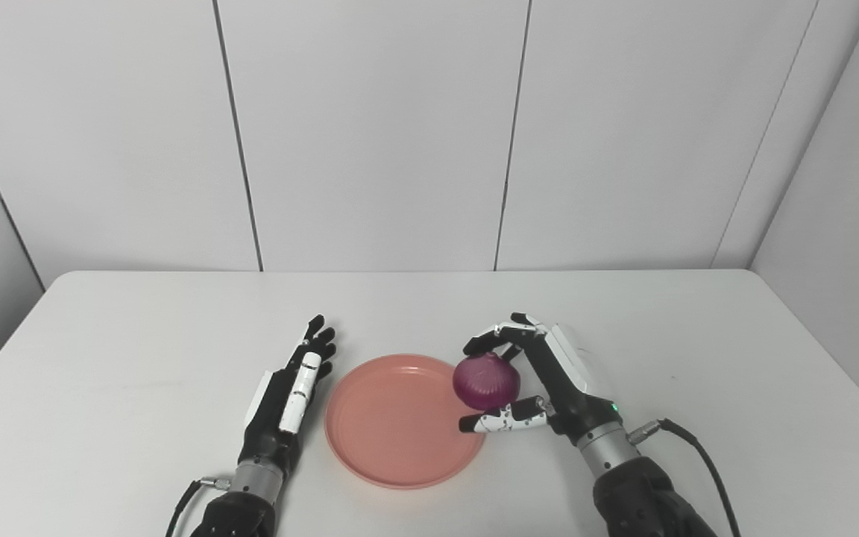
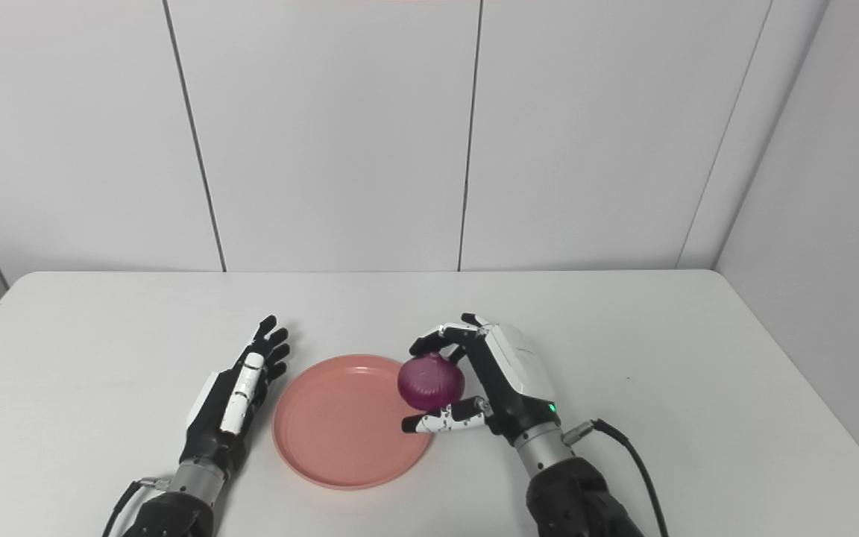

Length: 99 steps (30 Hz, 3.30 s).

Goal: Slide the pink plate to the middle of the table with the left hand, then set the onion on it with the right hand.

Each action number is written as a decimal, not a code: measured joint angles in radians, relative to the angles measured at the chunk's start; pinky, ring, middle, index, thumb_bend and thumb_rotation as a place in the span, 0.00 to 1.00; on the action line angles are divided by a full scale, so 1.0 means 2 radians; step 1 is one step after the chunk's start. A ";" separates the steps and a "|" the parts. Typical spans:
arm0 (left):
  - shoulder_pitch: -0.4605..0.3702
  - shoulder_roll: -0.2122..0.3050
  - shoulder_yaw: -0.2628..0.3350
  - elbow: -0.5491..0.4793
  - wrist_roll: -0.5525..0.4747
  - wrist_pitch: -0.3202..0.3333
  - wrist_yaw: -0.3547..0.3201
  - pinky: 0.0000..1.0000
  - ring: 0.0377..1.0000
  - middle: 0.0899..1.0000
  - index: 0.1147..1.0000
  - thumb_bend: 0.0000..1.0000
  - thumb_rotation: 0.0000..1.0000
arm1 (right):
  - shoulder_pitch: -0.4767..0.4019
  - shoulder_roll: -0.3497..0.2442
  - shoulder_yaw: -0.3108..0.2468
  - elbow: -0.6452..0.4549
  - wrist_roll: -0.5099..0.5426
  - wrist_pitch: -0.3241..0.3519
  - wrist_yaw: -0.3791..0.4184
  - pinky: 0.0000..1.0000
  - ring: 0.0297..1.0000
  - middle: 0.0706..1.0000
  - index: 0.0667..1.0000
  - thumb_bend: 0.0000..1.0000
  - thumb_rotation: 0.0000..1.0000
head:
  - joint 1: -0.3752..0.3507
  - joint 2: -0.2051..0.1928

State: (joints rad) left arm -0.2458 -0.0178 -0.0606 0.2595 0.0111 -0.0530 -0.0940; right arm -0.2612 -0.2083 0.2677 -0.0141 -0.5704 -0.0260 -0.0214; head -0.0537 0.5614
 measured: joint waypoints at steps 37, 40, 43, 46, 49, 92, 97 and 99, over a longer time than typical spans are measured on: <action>-0.001 -0.003 -0.006 0.000 0.000 0.002 0.004 0.96 0.96 0.96 0.95 0.56 1.00 | -0.064 0.040 0.064 0.154 -0.051 -0.041 -0.021 0.59 0.59 0.61 0.47 0.51 0.10 | 0.007 0.002; -0.001 -0.003 -0.006 0.000 0.000 0.002 0.004 0.95 0.95 0.96 0.95 0.56 1.00 | -0.063 0.038 0.067 0.151 -0.054 -0.043 -0.020 0.72 0.74 0.74 0.69 0.59 0.25 | 0.007 0.002; -0.001 -0.003 -0.007 0.000 0.000 0.002 0.004 0.95 0.96 0.96 0.95 0.56 1.00 | -0.056 0.031 0.068 0.133 -0.057 -0.043 -0.015 0.76 0.78 0.77 0.78 0.63 0.35 | 0.006 0.002; -0.001 -0.003 -0.007 0.000 0.000 0.002 0.003 0.95 0.96 0.96 0.95 0.57 1.00 | -0.045 0.025 0.066 0.118 -0.052 -0.043 -0.008 0.80 0.82 0.82 0.83 0.67 0.48 | 0.006 0.002; -0.001 -0.003 -0.007 0.000 0.000 0.005 0.004 0.96 0.96 0.96 0.95 0.56 1.00 | -0.036 0.022 0.062 0.102 -0.041 -0.044 -0.003 0.81 0.85 0.86 0.88 0.70 0.63 | 0.006 0.002; 0.000 -0.002 0.001 -0.002 -0.002 0.009 0.004 0.95 0.96 0.96 0.95 0.55 1.00 | 0.015 0.047 -0.145 0.114 0.348 -0.049 0.074 1.00 1.00 1.00 1.00 0.65 0.98 | 0.000 0.005; 0.000 -0.001 0.005 -0.001 -0.002 0.009 0.004 0.95 0.96 0.96 0.95 0.55 1.00 | 0.010 0.050 -0.158 0.124 0.374 -0.043 0.079 1.00 1.00 1.00 1.00 0.71 0.97 | -0.001 0.005; 0.000 0.000 0.006 -0.001 -0.002 0.009 0.003 0.96 0.97 0.96 0.96 0.56 1.00 | 0.009 0.051 -0.160 0.126 0.375 -0.043 0.079 1.00 1.00 1.00 1.00 0.72 0.97 | -0.001 0.005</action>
State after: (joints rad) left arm -0.2451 -0.0185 -0.0476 0.2568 0.0061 -0.0353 -0.0872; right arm -0.2424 -0.1056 -0.0521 0.2383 0.1797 -0.1111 0.1368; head -0.0552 0.5706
